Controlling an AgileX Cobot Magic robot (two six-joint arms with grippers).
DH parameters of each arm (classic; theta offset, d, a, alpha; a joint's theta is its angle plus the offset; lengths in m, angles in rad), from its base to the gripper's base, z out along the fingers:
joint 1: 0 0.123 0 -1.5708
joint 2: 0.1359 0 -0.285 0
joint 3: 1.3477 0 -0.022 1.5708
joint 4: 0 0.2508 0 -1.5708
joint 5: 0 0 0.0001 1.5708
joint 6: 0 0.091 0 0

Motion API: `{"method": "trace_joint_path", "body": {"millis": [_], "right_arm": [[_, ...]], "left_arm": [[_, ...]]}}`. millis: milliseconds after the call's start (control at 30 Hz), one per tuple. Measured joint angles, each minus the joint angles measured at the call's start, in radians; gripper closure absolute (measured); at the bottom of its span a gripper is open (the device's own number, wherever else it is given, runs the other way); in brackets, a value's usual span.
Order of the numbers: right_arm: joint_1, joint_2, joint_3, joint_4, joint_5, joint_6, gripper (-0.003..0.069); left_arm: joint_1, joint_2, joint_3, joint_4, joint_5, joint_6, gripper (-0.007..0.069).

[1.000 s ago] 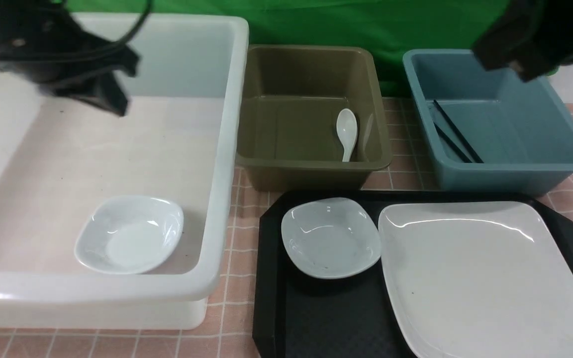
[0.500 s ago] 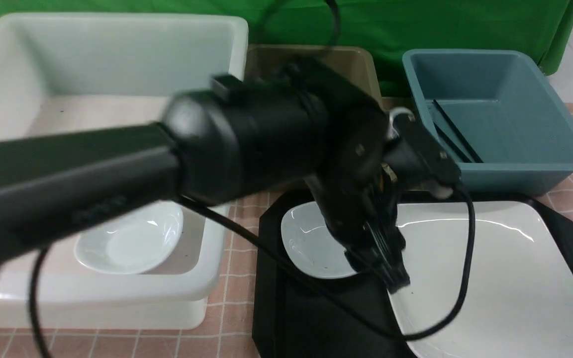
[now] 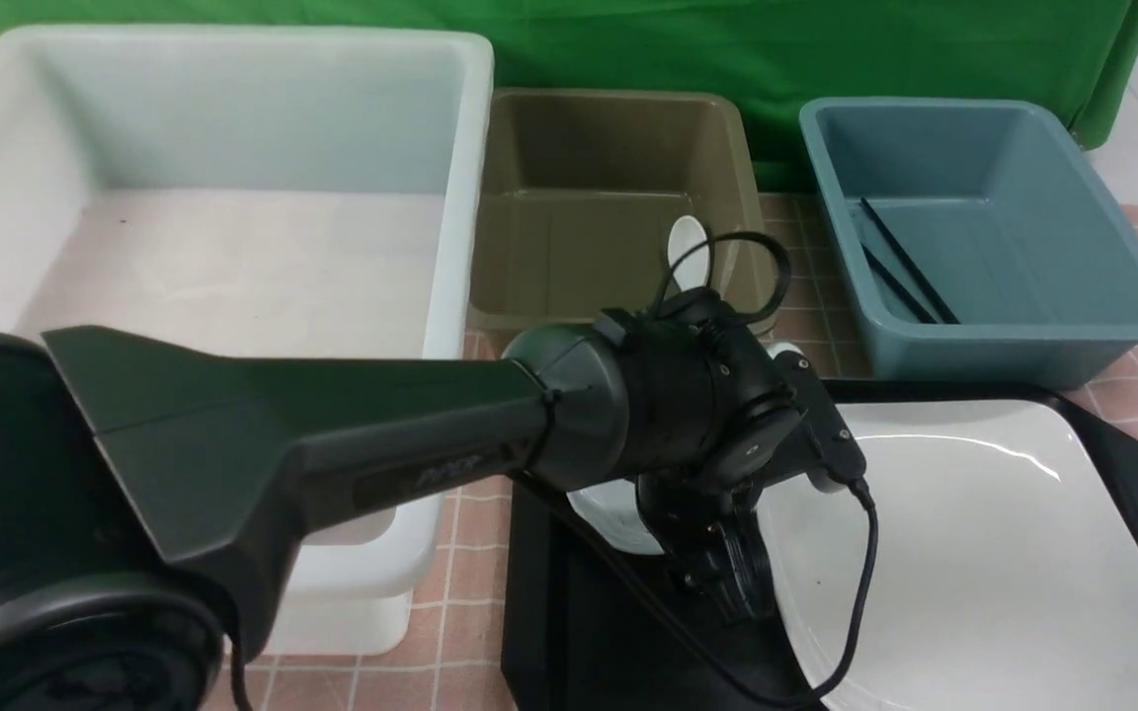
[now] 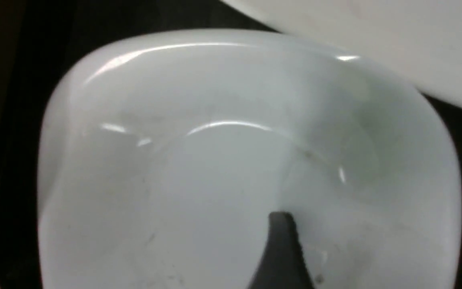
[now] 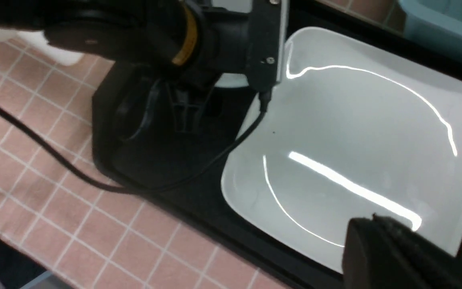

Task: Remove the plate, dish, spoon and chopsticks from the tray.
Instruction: Use the left arm to grab a small plate from the dinner plate, then use the left arm to put the small plate into the large storage box on the left

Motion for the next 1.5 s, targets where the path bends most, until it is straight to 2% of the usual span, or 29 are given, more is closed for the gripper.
{"method": "trace_joint_path", "body": {"millis": [67,100,133,167,200,300,400,600,667,700,733,800,900,933,967,1033,1067,1167,1300,1500], "right_arm": [[0.000,0.000,0.000,0.034,0.001,-0.023,0.0629],[0.000,0.000,0.000,0.040,0.001,-0.025,0.0629],[0.000,0.000,0.000,0.059,0.001,-0.040,0.0629],[0.000,0.000,0.000,0.061,0.001,-0.040,0.0629],[0.000,0.000,0.000,0.069,0.000,-0.044,0.0629],[0.000,0.000,0.000,0.074,-0.006,-0.046,0.0629],[0.000,0.000,-0.035,0.076,-0.006,-0.046,0.0629],[0.000,0.009,-0.162,0.160,-0.009,-0.053,0.0629],[0.000,0.036,-0.221,0.267,-0.010,-0.103,0.0629],[0.000,0.039,-0.226,0.278,-0.010,-0.118,0.0629],[0.000,0.072,-0.256,0.360,-0.010,-0.167,0.0629],[0.012,0.112,-0.296,0.445,-0.010,-0.209,0.0629],[0.081,0.202,-0.363,0.480,-0.004,-0.231,0.0629],[0.126,0.254,-0.396,0.474,-0.001,-0.230,0.0629],[0.144,0.261,-0.400,0.471,-0.001,-0.228,0.0629],[0.235,0.336,-0.446,0.426,-0.004,-0.204,0.0629],[0.305,0.394,-0.481,0.366,-0.006,-0.164,0.0629],[0.398,0.486,-0.534,0.251,0.000,-0.090,0.0629],[0.489,0.601,-0.579,0.141,0.004,-0.036,0.0629],[0.511,0.660,-0.585,0.123,-0.025,-0.015,0.0629]], "left_arm": [[0.003,0.002,-0.001,-0.012,-0.001,-0.005,0.0300],[0.003,0.003,-0.001,-0.012,-0.001,-0.005,0.0300],[0.004,0.003,-0.002,-0.022,0.007,-0.005,0.0434],[0.004,0.003,-0.002,-0.022,0.007,-0.005,0.0449],[0.003,-0.001,-0.005,-0.009,0.007,-0.002,0.0512],[0.003,-0.025,-0.009,-0.004,0.015,-0.005,0.0547],[0.005,-0.079,-0.037,-0.057,0.058,-0.012,0.0601],[0.017,-0.247,-0.147,-0.098,0.142,-0.021,0.0614],[0.041,-0.346,-0.215,-0.090,0.160,-0.023,0.0615],[0.043,-0.354,-0.224,-0.087,0.164,-0.023,0.0615],[0.074,-0.414,-0.252,-0.080,0.180,-0.025,0.0615],[0.122,-0.489,-0.269,-0.075,0.206,-0.031,0.0616],[0.251,-0.577,-0.277,-0.073,0.293,-0.068,0.0617],[0.328,-0.602,-0.276,-0.073,0.338,-0.080,0.0617],[0.339,-0.605,-0.272,-0.073,0.345,-0.082,0.0617],[0.443,-0.622,-0.233,-0.072,0.382,-0.113,0.0617],[0.512,-0.626,-0.186,-0.084,0.382,-0.134,0.0617],[0.590,-0.624,-0.067,-0.136,0.340,-0.153,0.0617],[0.621,-0.593,0.125,-0.209,0.219,-0.180,0.0617],[0.621,-0.516,0.251,-0.229,0.113,-0.208,0.0617]]}}
